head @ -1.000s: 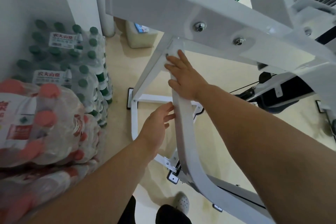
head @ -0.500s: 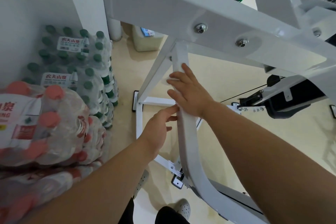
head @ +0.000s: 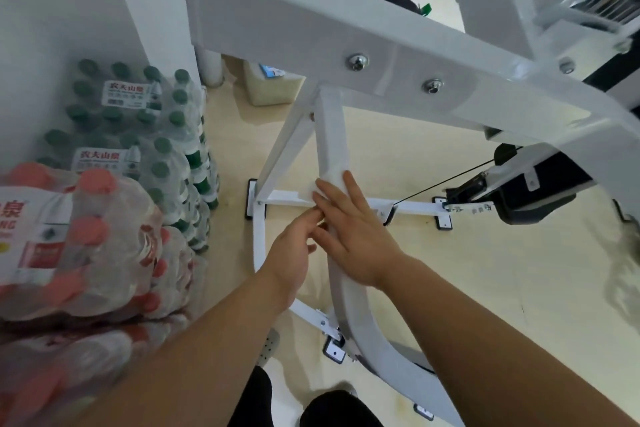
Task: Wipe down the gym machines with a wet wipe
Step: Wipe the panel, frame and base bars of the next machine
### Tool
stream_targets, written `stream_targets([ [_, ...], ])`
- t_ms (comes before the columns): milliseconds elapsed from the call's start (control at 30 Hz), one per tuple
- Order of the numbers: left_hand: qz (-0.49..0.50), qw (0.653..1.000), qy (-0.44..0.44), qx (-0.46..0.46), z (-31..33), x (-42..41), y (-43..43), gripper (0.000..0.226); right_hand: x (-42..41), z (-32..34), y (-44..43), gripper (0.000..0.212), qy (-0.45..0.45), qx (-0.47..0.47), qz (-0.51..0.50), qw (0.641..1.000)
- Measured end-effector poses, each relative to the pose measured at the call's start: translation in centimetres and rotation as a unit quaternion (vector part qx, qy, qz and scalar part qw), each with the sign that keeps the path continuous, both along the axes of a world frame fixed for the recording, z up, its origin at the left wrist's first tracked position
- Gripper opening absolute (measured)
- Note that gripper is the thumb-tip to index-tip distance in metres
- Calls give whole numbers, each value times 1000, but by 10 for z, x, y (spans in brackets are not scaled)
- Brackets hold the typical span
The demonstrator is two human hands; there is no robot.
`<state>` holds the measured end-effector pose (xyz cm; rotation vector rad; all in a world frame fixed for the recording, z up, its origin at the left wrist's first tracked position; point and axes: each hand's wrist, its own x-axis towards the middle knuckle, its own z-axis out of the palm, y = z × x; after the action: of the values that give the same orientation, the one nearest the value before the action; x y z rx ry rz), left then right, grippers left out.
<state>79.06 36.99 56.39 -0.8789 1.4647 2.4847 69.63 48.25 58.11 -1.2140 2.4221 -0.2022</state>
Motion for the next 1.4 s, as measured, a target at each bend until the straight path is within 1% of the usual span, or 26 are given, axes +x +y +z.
stream_targets([
  [100, 6, 1000, -6, -1, -3, 1, -1, 50, -4, -1, -7, 85, 8, 13, 8, 1000],
  [167, 20, 1000, -19, -6, -4, 0, -1, 47, -24, -3, -24, 85, 28, 22, 19, 999],
  [267, 6, 999, -22, -36, 0, 1, 3, 51, -64, -5, -57, 74, 39, 40, 25, 998],
  [333, -3, 998, -25, -54, 3, 1, 6, 50, -85, -3, -74, 70, 57, 60, 30, 996],
  [467, 14, 996, -61, -68, 15, -4, 12, 47, -78, 10, -79, 63, 93, 79, 23, 992],
  [567, 43, 989, -88, -111, 27, -1, 15, 55, -44, 16, -51, 54, 82, 50, 15, 995],
  [667, 73, 980, -83, -166, 43, 10, 10, 69, -18, 15, -17, 52, 51, 17, 29, 998],
  [700, 91, 976, -83, -182, 49, 13, 6, 70, -15, 17, -9, 53, 39, -7, 20, 999],
  [800, 148, 958, -76, -232, 75, 20, -8, 55, -11, 33, 1, 50, 4, -108, -35, 994],
  [867, 167, 937, -60, -301, 95, 23, -17, 47, -10, 54, -4, 45, 0, -204, -57, 977],
  [933, 180, 909, -18, -376, 114, 23, -27, 45, -10, 85, -14, 43, 18, -308, -63, 949],
  [1000, 197, 881, 25, -429, 131, 21, -40, 46, -13, 121, -25, 47, 64, -397, -47, 914],
  [1067, 214, 834, 80, -502, 148, 14, -57, 50, -17, 154, -38, 53, 123, -443, -22, 888],
  [1100, 222, 805, 102, -540, 157, 9, -68, 51, -22, 165, -46, 59, 149, -430, -14, 890],
  [1133, 224, 776, 117, -578, 163, 2, -80, 50, -29, 172, -55, 65, 170, -385, -14, 907],
  [1200, 188, 726, 112, -652, 172, -12, -105, 53, -46, 170, -71, 81, 199, -229, -30, 953],
  [1233, 155, 709, 99, -681, 174, -18, -118, 55, -53, 163, -77, 86, 215, -155, -39, 963],
  [1267, 121, 697, 88, -701, 172, -23, -130, 58, -57, 155, -81, 90, 238, -109, -46, 964],
  [1300, 94, 687, 89, -715, 167, -26, -141, 58, -60, 148, -83, 92, 259, -90, -56, 960],
  [1333, 80, 676, 100, -726, 161, -27, -149, 57, -60, 144, -86, 93, 272, -90, -74, 955],
  [1400, 82, 659, 133, -736, 151, -27, -161, 54, -54, 140, -98, 96, 277, -104, -104, 949],
])
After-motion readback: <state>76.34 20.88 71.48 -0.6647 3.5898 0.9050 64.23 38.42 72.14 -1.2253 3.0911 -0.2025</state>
